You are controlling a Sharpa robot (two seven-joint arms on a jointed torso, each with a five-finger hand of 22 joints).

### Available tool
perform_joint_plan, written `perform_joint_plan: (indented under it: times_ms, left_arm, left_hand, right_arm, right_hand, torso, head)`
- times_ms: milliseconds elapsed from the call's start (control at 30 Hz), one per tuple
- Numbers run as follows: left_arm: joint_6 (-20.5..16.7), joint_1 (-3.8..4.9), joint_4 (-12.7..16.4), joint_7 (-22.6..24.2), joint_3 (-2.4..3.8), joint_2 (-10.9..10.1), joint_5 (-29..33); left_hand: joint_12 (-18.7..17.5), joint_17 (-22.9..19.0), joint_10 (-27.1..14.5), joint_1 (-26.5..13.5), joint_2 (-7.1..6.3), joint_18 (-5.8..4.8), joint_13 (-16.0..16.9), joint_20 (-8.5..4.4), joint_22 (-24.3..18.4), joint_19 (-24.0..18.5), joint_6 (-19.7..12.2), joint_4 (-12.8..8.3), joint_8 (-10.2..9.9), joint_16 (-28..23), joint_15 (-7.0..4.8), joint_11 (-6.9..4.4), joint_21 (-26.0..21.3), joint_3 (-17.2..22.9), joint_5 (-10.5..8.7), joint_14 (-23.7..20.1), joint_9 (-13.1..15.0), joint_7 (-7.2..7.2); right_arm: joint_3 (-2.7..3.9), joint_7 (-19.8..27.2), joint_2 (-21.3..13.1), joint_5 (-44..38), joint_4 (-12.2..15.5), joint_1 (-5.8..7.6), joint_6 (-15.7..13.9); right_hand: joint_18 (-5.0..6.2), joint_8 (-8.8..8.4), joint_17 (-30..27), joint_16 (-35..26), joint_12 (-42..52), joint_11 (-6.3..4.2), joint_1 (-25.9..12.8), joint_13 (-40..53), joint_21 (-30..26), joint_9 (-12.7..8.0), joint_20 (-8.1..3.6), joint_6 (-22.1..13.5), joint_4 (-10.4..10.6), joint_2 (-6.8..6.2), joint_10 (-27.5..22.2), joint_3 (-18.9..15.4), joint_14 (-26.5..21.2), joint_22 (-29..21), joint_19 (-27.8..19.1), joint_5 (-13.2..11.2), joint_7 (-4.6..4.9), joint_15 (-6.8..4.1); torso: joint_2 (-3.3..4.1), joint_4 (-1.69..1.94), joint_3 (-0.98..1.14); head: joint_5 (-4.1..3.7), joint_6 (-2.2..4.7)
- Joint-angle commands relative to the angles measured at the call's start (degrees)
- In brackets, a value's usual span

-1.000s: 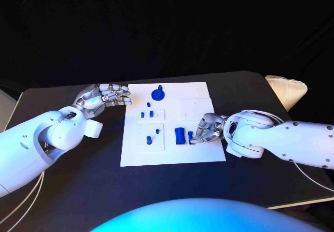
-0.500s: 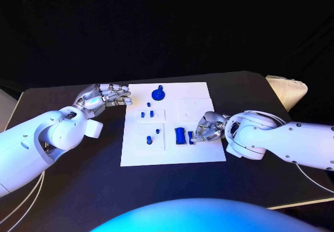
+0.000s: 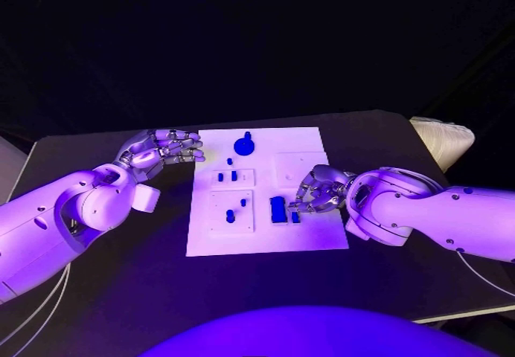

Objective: Assemble the parts on the task board

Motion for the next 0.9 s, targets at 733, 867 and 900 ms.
perform_joint_plan:
  times_ms: [733,867,900]
  left_arm:
    - [-6.85,-0.19,-3.65,5.77,0.05,3.15,2.87]
    - [-8.47,-0.18,-5.65,6.83,0.06,4.48,3.55]
    - [-8.79,-0.18,-6.12,7.06,0.07,4.75,3.65]
  left_hand:
    - [0.00,0.44,0.52,0.02,0.57,0.19,0.28,-0.15,-0.49,0.89,0.13,0.55,0.12,-0.75,-0.21,-0.23,-0.71,0.13,0.11,0.60,-0.18,0.04]
    - [-0.02,0.46,0.82,-0.12,0.48,0.15,0.24,-0.11,-0.80,0.95,-0.63,0.76,-0.31,-1.49,-0.16,-0.33,-1.13,0.27,0.11,0.16,-0.47,-0.13]
    - [-0.21,0.42,0.71,-0.19,0.42,0.13,0.14,-0.05,-0.99,0.92,-1.26,0.89,-0.71,-1.93,-0.06,-0.27,-1.40,0.38,0.12,-0.16,-0.72,-0.15]
  right_arm:
    - [1.76,41.55,9.42,41.97,-21.43,0.30,-18.48]
    - [2.23,44.54,11.45,45.14,-25.93,0.31,-17.87]
    - [2.33,45.12,11.94,45.73,-26.98,0.31,-17.68]
  right_hand:
    - [9.63,-6.70,-21.34,-32.33,-53.42,4.27,5.59,-13.81,-70.19,-4.88,3.08,-9.95,-1.74,-0.94,-19.50,8.00,-6.05,-16.01,-9.36,4.83,5.29,3.42]
    - [9.63,-7.96,-31.57,-48.09,-62.16,5.32,5.53,-24.16,-77.17,-6.90,4.29,-10.84,-1.77,-1.61,-21.29,10.41,-12.54,-23.27,-11.75,4.63,6.14,4.62]
    - [9.78,-8.31,-32.25,-50.54,-64.73,5.90,5.44,-27.57,-79.06,-7.49,4.66,-10.99,-1.86,-1.99,-21.37,10.94,-13.67,-25.42,-12.55,4.48,6.36,5.08]
  torso:
    - [-2.32,-0.93,-0.68]
    - [-2.76,-0.80,-0.72]
    - [-2.77,-0.76,-0.68]
  head:
    - [2.52,3.72]
    - [2.60,4.06]
    - [2.66,4.16]
